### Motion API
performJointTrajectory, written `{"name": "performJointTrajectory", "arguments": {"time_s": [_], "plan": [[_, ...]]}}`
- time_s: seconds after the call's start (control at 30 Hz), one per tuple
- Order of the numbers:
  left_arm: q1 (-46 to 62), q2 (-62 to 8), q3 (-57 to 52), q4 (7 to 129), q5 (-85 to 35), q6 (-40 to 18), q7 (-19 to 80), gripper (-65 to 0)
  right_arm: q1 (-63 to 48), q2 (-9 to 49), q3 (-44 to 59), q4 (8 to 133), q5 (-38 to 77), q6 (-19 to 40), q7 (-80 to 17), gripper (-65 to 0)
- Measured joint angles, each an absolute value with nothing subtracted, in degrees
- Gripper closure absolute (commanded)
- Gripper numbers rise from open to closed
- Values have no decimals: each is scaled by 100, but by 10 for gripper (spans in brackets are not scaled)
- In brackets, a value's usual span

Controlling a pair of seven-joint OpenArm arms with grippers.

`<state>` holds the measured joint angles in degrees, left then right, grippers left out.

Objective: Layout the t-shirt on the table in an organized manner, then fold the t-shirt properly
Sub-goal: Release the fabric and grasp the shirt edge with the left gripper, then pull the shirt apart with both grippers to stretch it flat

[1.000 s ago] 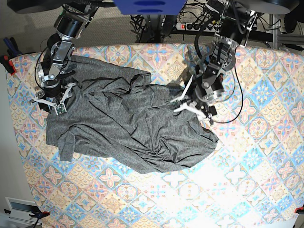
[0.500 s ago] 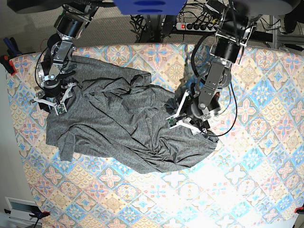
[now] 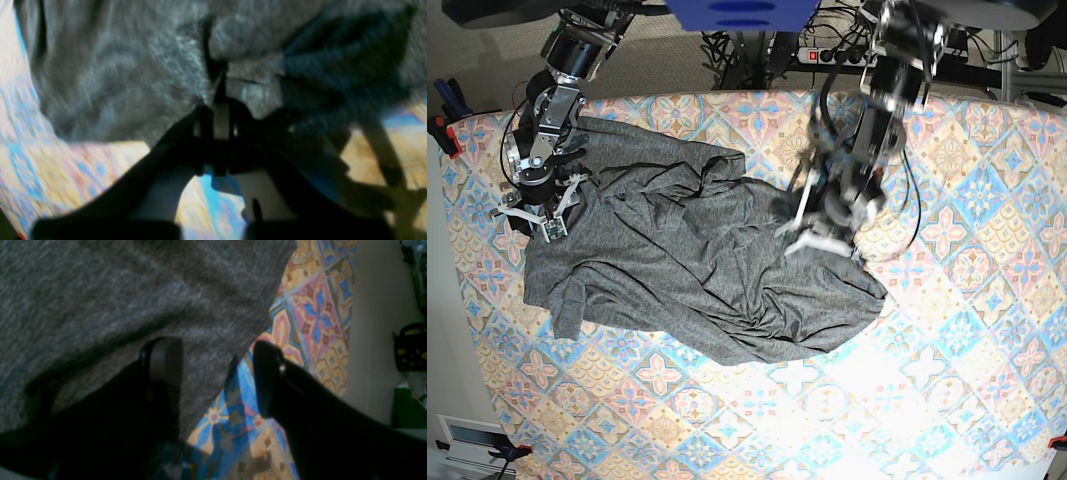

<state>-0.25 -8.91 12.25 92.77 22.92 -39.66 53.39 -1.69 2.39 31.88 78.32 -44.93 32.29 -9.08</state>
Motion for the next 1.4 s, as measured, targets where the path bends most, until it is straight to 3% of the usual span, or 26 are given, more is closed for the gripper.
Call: {"name": "performJointTrajectory", "arguments": {"time_s": [0.1,0.63,0.8,1.0,1.4], "plan": [[539,-974,904,9885,2318,-4001,5485,-31,-163,239,3183,7832,-4495,3227,-910,-349],[1625,-1634,43,10401,2165,-3951,5218,-31,-174,228,3205,7894,-4499,3232,-952,-349],[1518,-1634,-602,10280,2235,-4029,5356,-31,-279,47,3632,8374,-4394,3632,-1262,-349],[1081,-1916,-628,9767,2335,-4032,5374,-31,-351,-95,4064,8652,-4278,3824,-1382,-349],[819,-1898,-626,9570,2749,-4056,5063,-31,-399,-93,4101,8611,-4178,3793,-1326,-349]]}}
